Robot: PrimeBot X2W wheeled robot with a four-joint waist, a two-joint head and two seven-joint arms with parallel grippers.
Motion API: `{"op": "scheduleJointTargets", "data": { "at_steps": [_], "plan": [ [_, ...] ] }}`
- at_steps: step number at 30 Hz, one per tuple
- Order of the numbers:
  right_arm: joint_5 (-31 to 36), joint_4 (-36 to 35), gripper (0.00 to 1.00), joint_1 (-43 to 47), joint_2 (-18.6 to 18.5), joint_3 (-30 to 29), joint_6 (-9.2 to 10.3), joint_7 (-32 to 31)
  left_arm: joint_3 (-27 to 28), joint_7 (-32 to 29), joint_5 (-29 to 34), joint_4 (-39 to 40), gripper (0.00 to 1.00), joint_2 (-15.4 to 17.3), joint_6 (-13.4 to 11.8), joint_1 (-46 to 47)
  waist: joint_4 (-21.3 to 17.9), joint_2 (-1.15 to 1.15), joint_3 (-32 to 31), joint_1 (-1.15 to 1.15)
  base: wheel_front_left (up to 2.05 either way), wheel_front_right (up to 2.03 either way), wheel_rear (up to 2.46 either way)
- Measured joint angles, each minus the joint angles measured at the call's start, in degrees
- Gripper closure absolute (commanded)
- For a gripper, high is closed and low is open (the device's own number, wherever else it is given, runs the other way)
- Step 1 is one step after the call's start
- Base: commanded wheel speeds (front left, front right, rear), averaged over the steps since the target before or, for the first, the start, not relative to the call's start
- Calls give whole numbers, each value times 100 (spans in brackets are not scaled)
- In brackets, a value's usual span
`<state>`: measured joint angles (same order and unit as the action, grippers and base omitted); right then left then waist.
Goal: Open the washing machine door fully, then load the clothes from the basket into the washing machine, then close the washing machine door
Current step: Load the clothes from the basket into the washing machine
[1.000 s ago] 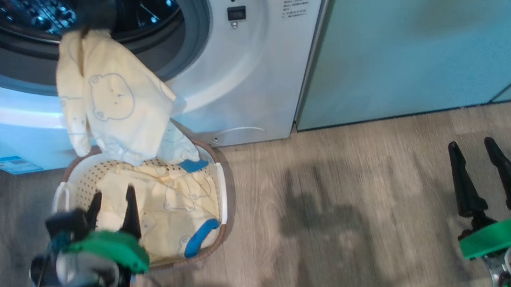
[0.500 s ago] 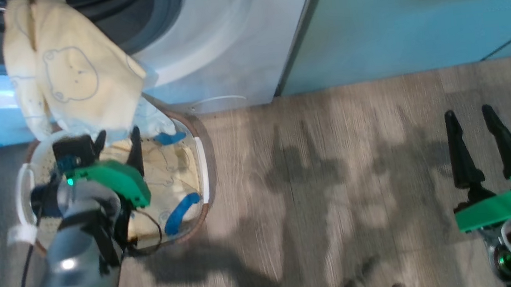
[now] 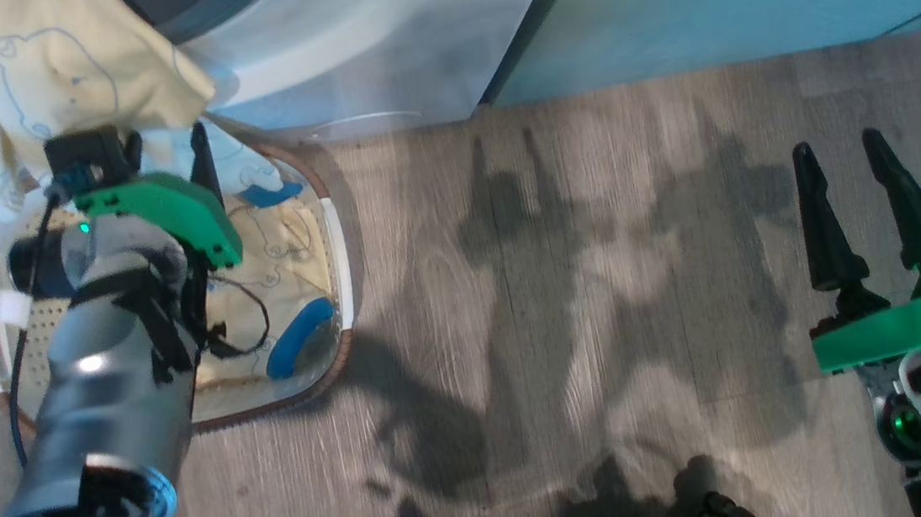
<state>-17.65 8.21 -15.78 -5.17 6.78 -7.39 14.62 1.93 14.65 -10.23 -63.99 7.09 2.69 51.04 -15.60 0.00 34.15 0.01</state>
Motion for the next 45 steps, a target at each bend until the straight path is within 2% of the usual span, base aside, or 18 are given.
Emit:
{"op": "scheduleJointTargets", "data": {
  "at_steps": [10,18,19,21,22,33,45],
  "plan": [
    [0,-18,0,-217,-8,63,0,0,160,0,-166,-208,0,8,-41,484,0,0,333,0,0,0,0],
    [0,-25,0,-240,-9,85,0,0,299,-2,-287,-77,0,2,-91,645,-6,0,441,-1,0,0,0],
    [0,-24,0,-240,-9,83,0,0,294,-2,-287,-68,14,0,-86,644,-4,0,448,0,0,0,0],
    [0,-22,0,-241,-9,83,0,0,264,-2,-237,-64,96,2,-57,645,-1,0,452,-1,0,0,0],
    [0,-22,0,-241,-9,85,0,0,249,-2,-221,-64,100,1,-27,649,0,0,451,-1,0,0,0],
    [0,34,0,-240,-12,71,0,0,249,-2,-187,221,100,-21,126,457,76,0,275,0,0,0,0],
    [0,79,0,-78,-30,-16,0,0,289,-1,-73,1082,100,-64,322,-514,336,0,-302,-1,0,0,0]
  ]
}}
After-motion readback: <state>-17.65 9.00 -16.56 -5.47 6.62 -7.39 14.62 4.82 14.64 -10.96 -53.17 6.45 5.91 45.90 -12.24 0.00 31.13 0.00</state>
